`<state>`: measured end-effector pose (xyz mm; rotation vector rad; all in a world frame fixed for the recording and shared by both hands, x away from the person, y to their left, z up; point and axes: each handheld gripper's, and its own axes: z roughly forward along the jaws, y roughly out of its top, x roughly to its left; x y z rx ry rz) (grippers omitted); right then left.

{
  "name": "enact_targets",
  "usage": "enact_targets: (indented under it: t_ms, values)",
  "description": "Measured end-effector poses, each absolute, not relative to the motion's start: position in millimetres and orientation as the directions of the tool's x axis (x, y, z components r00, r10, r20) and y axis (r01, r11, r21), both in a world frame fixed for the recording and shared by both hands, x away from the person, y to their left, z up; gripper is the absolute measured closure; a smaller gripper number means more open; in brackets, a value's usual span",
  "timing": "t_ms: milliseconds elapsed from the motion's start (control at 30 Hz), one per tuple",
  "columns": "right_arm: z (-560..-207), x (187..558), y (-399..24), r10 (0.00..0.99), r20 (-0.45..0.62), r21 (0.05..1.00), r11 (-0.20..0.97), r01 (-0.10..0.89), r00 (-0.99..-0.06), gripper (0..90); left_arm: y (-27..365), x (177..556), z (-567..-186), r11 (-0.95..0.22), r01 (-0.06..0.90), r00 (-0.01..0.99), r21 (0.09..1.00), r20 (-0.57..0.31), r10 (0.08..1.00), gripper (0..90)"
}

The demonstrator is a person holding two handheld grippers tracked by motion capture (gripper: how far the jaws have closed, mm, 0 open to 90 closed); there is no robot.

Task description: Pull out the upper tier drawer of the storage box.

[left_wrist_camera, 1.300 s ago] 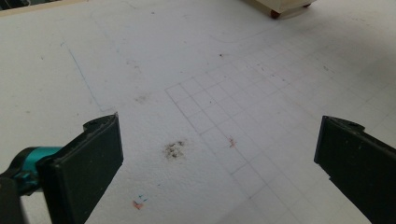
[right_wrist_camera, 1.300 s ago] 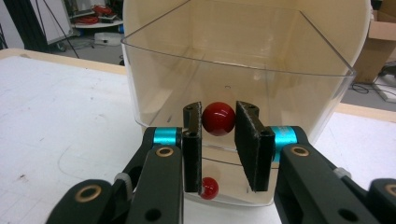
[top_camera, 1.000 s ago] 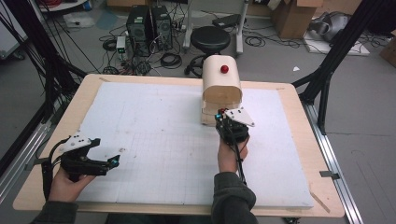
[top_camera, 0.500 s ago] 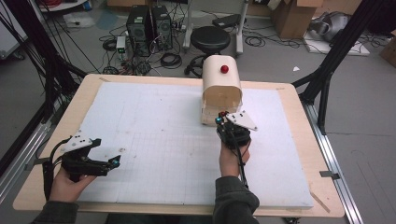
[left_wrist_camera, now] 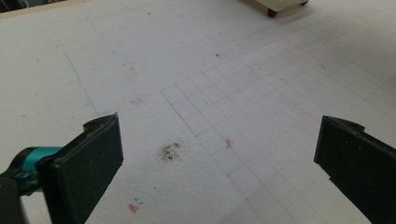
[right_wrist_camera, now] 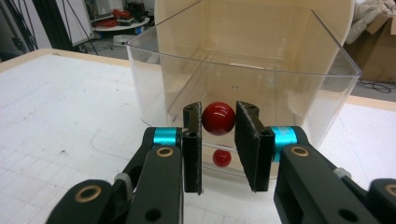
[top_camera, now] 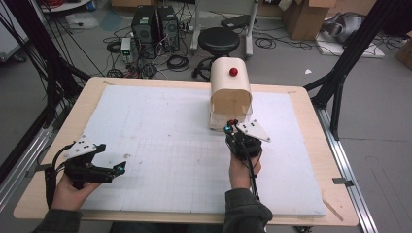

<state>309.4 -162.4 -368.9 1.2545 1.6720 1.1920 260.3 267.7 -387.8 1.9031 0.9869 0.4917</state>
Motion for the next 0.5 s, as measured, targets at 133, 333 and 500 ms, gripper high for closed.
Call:
enact_targets:
  t_ms: [133, 333, 500]
  values:
    - [-368.5, 306.9, -162.4, 0.961, -0.025, 0.949, 0.109, 0.296, -0.275, 72.6, 267.9, 260.4, -387.4, -0.27, 0.433, 0.602, 0.86, -0.053, 0.797, 1.7]
    - [-368.0, 302.0, -163.4, 0.959, -0.03, 0.949, 0.115, 0.293, -0.281, 72.6, 266.8, 260.2, -387.2, -0.271, 0.431, 0.605, 0.86, -0.053, 0.794, 1.7]
    - [-368.5, 297.0, -165.1, 0.956, -0.03, 0.95, 0.118, 0.289, -0.29, 72.6, 266.6, 260.3, -387.2, -0.273, 0.431, 0.606, 0.86, -0.053, 0.793, 1.7]
